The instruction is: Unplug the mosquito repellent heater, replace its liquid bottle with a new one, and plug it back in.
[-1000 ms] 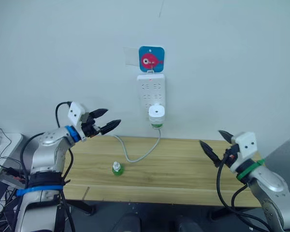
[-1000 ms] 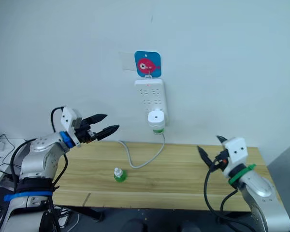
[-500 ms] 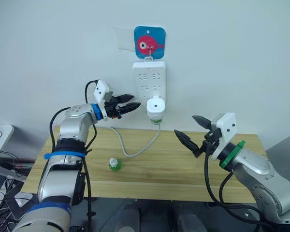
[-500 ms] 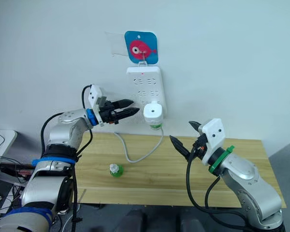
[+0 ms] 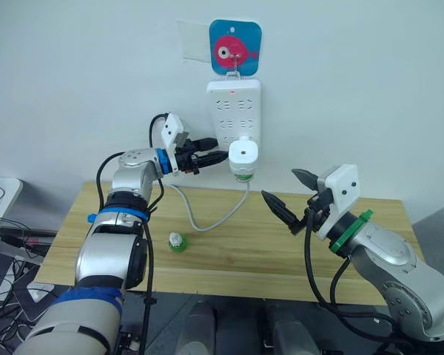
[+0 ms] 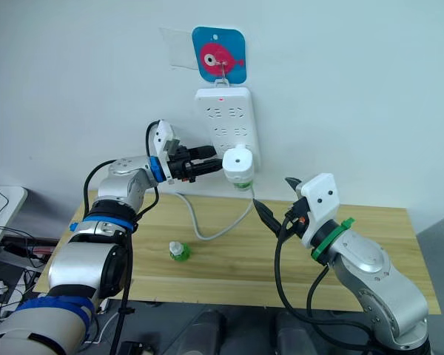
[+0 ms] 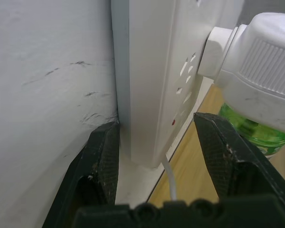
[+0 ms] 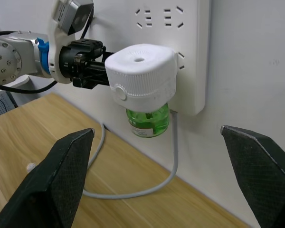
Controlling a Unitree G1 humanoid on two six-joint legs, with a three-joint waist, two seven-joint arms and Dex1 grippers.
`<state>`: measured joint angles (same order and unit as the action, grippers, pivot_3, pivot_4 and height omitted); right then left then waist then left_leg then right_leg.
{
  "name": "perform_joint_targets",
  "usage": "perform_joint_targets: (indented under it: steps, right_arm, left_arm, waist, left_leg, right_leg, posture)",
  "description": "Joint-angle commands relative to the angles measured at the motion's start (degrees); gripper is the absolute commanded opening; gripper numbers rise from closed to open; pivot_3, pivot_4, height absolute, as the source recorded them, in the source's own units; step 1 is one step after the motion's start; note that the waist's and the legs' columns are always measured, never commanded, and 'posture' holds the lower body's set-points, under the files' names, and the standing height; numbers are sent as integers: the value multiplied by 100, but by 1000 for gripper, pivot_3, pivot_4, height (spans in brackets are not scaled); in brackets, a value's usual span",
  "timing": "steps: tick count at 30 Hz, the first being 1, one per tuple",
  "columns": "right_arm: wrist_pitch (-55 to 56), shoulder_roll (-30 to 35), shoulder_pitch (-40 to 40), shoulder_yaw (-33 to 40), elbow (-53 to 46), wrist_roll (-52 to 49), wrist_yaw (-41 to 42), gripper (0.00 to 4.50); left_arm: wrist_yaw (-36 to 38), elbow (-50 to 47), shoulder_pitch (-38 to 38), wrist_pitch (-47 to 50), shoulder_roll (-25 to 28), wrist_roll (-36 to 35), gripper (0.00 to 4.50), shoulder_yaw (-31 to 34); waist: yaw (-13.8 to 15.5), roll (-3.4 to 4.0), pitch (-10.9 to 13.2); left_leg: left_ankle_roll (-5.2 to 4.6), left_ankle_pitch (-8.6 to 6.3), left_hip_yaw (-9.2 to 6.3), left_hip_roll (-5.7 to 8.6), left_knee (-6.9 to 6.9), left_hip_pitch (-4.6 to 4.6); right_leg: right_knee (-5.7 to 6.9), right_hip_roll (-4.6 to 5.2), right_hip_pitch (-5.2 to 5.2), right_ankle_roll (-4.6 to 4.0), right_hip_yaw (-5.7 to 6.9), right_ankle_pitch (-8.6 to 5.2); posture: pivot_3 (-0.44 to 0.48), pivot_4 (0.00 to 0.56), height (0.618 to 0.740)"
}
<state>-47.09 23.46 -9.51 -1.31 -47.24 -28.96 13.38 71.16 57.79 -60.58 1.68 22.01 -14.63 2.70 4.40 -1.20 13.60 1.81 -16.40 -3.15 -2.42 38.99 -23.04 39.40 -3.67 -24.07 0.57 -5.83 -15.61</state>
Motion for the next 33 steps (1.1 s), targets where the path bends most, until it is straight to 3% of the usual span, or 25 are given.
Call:
perform_joint_targets:
  steps: [1, 19, 25, 33]
  right_arm:
    - [27, -3, 60, 145, -263, -47, -47, 4500]
    - [-19, -33, 142, 153, -368, -62, -206, 4500]
    - [-228, -276, 58, 60, -528, -67, -510, 4500]
    - [-991, -599, -562, -139, -728, 89, -1197, 4500]
  left_arm:
    - [368, -89, -262, 69, -49, -24, 2717, -3]
    - [834, -829, -220, 991, 7, -244, 2717, 86]
    - [800, -1124, -118, 1281, 73, -304, 1402, 133]
    - [304, -1485, 89, 1256, -187, -242, 1382, 71]
  waist:
    - [-20, 1, 21]
    - [-129, -5, 65]
    - [-140, -9, 121]
    - [-177, -4, 159]
  left_leg:
    - [0, 0, -4, 0, 0, 0]
    - [23, 13, -43, 0, -7, -3]
    - [35, 20, -55, 0, -7, -4]
    - [99, 56, -64, 1, -9, -3]
  right_leg:
    - [5, 0, -1, -13, 4, 7]
    - [31, 3, -4, -11, 40, -22]
    - [46, 3, -6, -11, 50, -23]
    - [51, 3, -8, -6, 50, -25]
  posture:
    - [153, 274, 740]
    - [153, 272, 740]
    - [153, 272, 740]
    - [111, 280, 740]
